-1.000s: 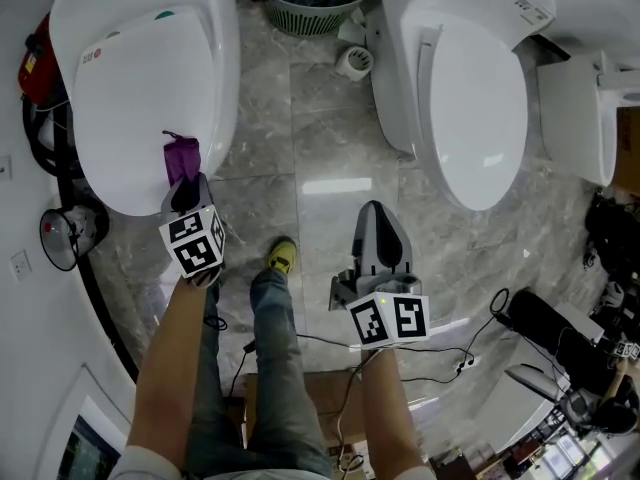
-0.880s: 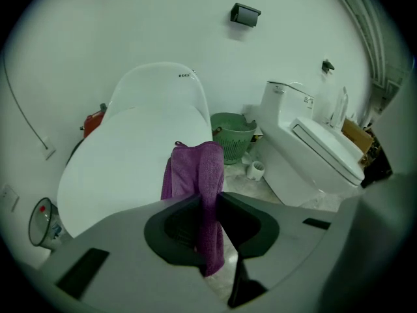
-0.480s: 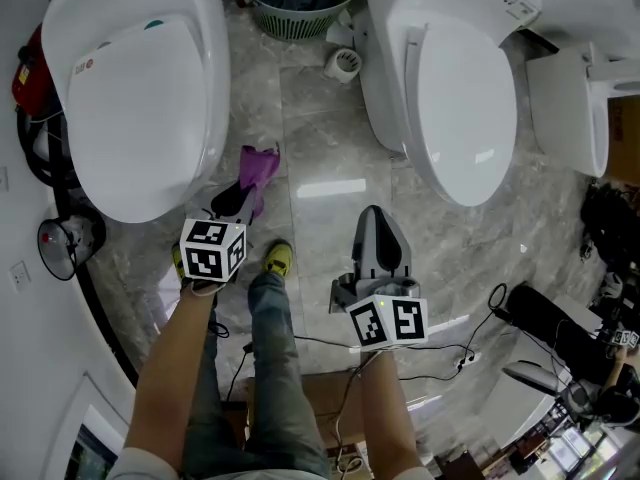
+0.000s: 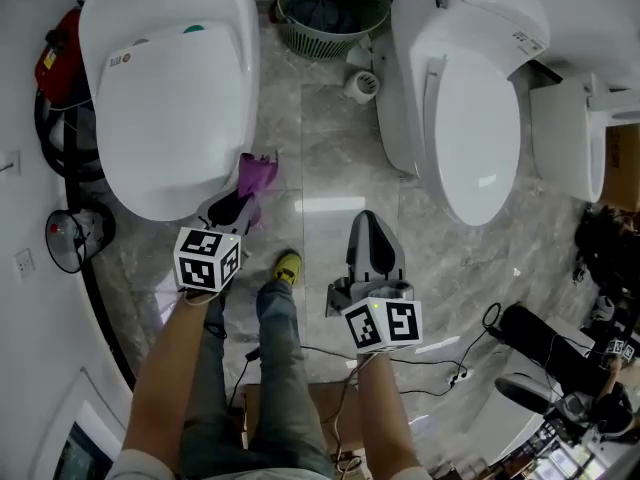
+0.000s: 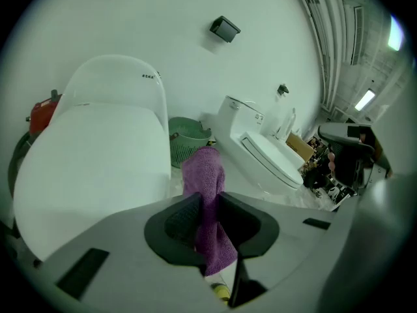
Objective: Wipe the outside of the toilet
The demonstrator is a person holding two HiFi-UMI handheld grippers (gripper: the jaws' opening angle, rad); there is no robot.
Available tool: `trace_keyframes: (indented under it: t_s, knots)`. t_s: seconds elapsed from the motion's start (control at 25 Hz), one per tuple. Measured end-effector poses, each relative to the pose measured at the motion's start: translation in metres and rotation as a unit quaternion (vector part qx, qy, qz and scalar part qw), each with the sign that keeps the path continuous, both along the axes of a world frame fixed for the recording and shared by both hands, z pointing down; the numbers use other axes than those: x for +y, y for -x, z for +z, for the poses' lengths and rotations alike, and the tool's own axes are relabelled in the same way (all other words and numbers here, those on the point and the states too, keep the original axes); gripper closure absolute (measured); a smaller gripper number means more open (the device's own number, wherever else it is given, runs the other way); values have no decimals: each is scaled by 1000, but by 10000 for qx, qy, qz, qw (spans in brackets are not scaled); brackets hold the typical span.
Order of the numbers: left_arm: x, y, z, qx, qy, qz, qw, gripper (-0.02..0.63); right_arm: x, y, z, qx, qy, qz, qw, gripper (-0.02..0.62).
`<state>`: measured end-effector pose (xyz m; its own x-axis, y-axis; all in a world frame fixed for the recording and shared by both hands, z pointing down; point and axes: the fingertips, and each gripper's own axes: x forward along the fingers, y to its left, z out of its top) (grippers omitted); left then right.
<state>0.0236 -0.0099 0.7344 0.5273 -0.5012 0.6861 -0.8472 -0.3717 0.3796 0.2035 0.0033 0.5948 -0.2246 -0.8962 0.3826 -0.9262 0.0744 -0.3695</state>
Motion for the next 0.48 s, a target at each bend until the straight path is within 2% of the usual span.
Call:
trace_keyframes:
  t_s: [0.32, 0.48]
  knots:
    - [-3, 74, -27, -105, -104, -528, 9985, 509, -9, 48, -20, -27, -2, -345, 9994, 588]
    - [-2, 98, -45, -193, -208, -655, 9974, 509, -11, 61, -33, -17, -22, -402, 9992, 588]
